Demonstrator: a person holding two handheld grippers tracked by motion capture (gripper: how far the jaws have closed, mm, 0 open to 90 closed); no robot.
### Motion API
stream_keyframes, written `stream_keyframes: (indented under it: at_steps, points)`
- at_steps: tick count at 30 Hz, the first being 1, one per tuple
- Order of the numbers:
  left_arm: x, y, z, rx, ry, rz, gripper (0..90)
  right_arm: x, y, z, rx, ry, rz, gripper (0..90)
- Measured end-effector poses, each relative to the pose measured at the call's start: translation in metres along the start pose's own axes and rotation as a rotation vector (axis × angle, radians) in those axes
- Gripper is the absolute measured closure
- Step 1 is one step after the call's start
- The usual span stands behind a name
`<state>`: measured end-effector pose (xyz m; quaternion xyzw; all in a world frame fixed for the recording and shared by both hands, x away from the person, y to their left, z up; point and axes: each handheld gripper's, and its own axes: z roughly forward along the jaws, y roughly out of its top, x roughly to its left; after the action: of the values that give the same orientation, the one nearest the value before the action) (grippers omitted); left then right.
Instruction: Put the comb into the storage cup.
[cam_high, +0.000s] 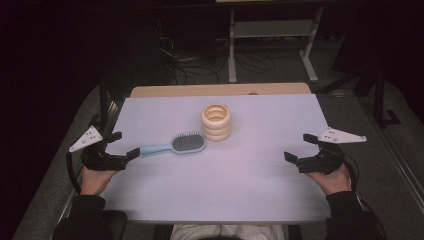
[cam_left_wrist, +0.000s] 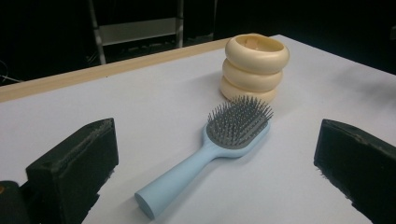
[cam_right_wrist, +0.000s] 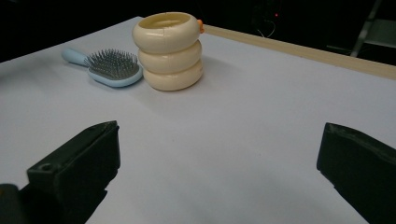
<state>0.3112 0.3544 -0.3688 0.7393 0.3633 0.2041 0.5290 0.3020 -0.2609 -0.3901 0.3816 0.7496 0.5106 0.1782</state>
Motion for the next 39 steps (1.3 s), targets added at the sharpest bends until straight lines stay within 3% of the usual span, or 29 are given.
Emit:
stream_keyframes:
  at_steps: [12,22,39]
  points:
    - [0.0,0.024,0.001,0.027,-0.024,0.037,0.0,0.0,0.0,0.001,0.007,0.004,-0.004,0.0]
    - [0.001,0.057,0.009,0.076,-0.043,0.084,0.0,0.0,0.0,0.002,0.007,0.006,-0.006,0.0]
    - [-0.003,0.098,0.035,0.131,-0.09,0.146,0.0,0.001,0.0,0.003,0.015,0.012,-0.013,0.0]
